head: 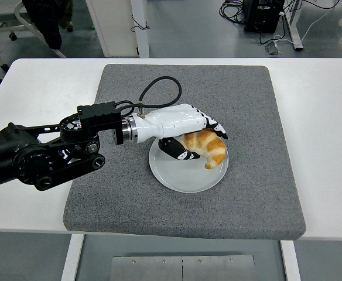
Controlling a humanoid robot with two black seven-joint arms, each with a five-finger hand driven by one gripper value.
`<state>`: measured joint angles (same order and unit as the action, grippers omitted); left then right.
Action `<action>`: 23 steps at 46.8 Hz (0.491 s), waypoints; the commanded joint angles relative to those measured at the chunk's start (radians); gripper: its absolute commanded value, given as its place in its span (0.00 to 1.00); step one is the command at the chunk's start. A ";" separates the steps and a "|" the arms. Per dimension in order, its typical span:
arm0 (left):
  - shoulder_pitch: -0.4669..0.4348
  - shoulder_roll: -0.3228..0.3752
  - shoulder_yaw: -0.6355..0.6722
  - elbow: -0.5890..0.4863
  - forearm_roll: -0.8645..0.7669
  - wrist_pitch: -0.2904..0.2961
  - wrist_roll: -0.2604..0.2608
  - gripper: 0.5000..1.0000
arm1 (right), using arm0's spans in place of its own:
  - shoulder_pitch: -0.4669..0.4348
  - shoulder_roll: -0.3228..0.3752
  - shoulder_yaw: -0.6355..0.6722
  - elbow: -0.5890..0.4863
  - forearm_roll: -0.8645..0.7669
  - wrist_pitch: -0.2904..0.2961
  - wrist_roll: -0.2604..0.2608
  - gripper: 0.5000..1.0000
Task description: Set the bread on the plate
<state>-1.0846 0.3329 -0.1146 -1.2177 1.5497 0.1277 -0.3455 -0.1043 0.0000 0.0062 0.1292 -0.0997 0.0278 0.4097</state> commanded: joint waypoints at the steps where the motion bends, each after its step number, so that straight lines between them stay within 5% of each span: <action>1: 0.000 0.000 0.030 0.012 0.000 0.029 0.000 0.41 | 0.000 0.000 0.000 0.000 0.000 0.000 0.000 1.00; 23: 0.022 -0.002 0.084 0.049 0.000 0.075 0.002 0.44 | 0.000 0.000 0.000 0.000 0.000 0.000 0.000 1.00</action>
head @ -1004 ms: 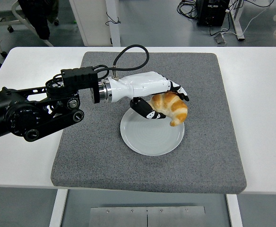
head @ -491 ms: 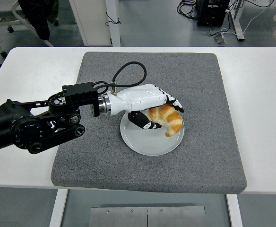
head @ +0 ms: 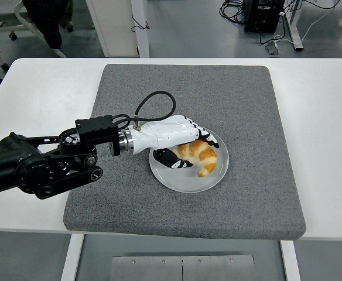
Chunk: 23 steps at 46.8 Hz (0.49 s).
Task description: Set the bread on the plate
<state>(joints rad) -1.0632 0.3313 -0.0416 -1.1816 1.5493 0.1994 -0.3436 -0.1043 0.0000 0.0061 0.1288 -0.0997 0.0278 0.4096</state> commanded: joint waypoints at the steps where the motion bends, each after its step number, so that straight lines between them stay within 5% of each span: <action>1: 0.000 0.000 0.015 0.017 0.000 0.009 0.000 0.44 | 0.000 0.000 0.000 0.000 0.000 0.000 0.000 1.00; 23: 0.014 -0.001 0.057 0.031 -0.008 0.058 0.000 0.47 | 0.000 0.000 0.000 0.000 0.000 0.000 0.000 1.00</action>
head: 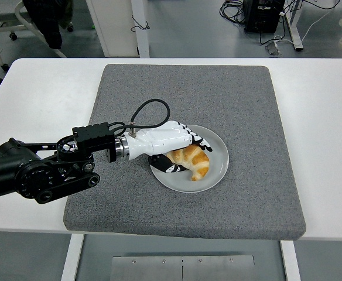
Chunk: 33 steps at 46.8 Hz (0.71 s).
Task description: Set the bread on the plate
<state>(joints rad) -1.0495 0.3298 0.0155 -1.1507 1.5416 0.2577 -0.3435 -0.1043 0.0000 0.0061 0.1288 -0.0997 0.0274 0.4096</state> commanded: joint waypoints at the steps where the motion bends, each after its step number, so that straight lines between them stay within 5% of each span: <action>1: 0.002 0.000 0.000 0.000 0.000 0.000 0.000 0.47 | 0.000 0.000 0.000 0.000 0.000 0.000 0.000 1.00; 23: 0.016 0.000 0.000 0.006 -0.009 0.008 0.000 0.54 | 0.000 0.000 0.000 0.000 0.000 0.000 0.000 1.00; 33: 0.017 -0.009 -0.006 0.006 -0.024 0.008 0.000 0.79 | 0.000 0.000 0.000 0.000 0.000 0.000 0.000 1.00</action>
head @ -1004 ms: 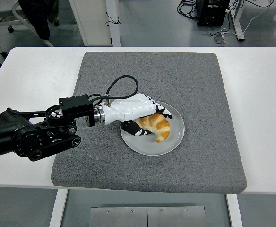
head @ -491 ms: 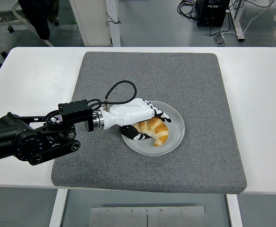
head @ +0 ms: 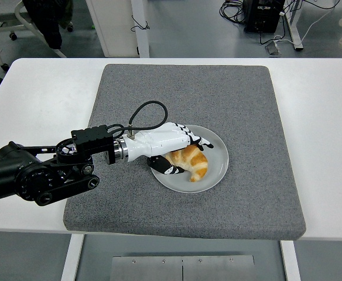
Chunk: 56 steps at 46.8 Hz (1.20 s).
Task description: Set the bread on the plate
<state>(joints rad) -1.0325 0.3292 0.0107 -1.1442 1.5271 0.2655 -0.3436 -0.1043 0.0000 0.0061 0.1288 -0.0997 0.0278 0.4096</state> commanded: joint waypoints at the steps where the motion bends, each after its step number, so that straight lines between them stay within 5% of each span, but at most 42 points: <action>1: 0.000 -0.013 -0.002 0.000 -0.016 0.000 0.000 0.82 | 0.000 0.000 0.000 0.000 0.000 0.000 0.001 1.00; 11: -0.001 -0.016 -0.002 -0.003 -0.054 -0.002 -0.003 0.91 | 0.000 0.000 0.000 0.000 0.000 0.000 0.000 1.00; 21: -0.005 -0.001 -0.006 -0.025 -0.128 -0.008 -0.009 0.92 | 0.000 0.000 0.000 0.000 0.000 0.000 0.000 1.00; 36: -0.014 0.030 -0.017 -0.057 -0.306 -0.011 -0.101 0.93 | 0.000 0.000 0.000 0.000 0.000 0.000 0.000 1.00; 56: -0.001 0.053 -0.149 -0.058 -0.536 -0.023 -0.100 0.94 | 0.000 0.000 0.000 0.000 0.000 0.000 0.000 1.00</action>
<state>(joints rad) -1.0361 0.3802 -0.1179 -1.2027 1.0334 0.2423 -0.4457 -0.1043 0.0000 0.0061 0.1289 -0.0997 0.0274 0.4096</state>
